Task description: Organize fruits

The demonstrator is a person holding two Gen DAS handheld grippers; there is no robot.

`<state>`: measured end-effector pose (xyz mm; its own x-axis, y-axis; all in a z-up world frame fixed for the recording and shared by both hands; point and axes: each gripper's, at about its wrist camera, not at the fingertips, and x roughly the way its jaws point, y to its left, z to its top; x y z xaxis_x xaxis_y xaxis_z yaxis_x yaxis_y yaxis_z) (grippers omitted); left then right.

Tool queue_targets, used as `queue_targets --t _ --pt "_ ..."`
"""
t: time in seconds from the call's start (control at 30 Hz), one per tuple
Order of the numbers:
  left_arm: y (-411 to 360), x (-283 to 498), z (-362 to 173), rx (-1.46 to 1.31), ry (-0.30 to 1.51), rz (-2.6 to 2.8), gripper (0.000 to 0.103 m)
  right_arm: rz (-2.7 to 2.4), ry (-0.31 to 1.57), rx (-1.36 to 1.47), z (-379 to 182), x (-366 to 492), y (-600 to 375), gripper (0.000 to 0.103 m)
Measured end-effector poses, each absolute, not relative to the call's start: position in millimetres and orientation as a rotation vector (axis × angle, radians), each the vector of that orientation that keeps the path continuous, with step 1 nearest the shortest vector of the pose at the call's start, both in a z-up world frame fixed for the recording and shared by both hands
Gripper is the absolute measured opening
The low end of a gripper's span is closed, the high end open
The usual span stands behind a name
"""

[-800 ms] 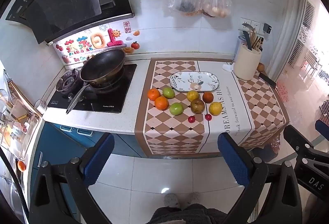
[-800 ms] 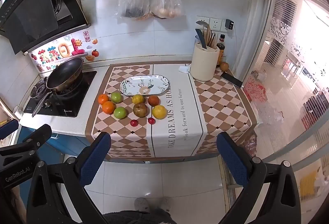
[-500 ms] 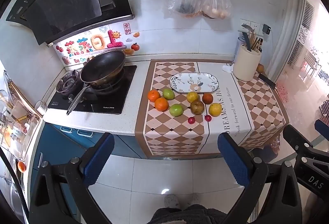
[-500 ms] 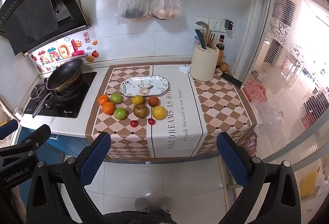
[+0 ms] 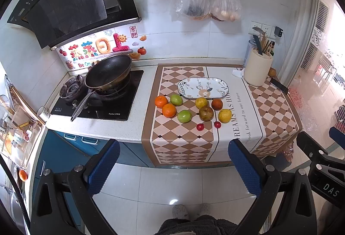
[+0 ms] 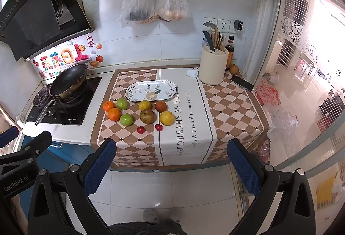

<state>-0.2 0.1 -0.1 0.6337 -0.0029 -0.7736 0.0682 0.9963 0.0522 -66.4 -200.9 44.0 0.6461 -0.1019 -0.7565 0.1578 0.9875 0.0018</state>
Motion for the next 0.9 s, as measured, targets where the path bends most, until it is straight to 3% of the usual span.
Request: queue_targets --t 0.9 --pt "-3.7 4.6 12.2 0.079 0.878 -0.039 0.103 -0.142 0.858 0.076 44.8 -71.2 -203.8 0.103"
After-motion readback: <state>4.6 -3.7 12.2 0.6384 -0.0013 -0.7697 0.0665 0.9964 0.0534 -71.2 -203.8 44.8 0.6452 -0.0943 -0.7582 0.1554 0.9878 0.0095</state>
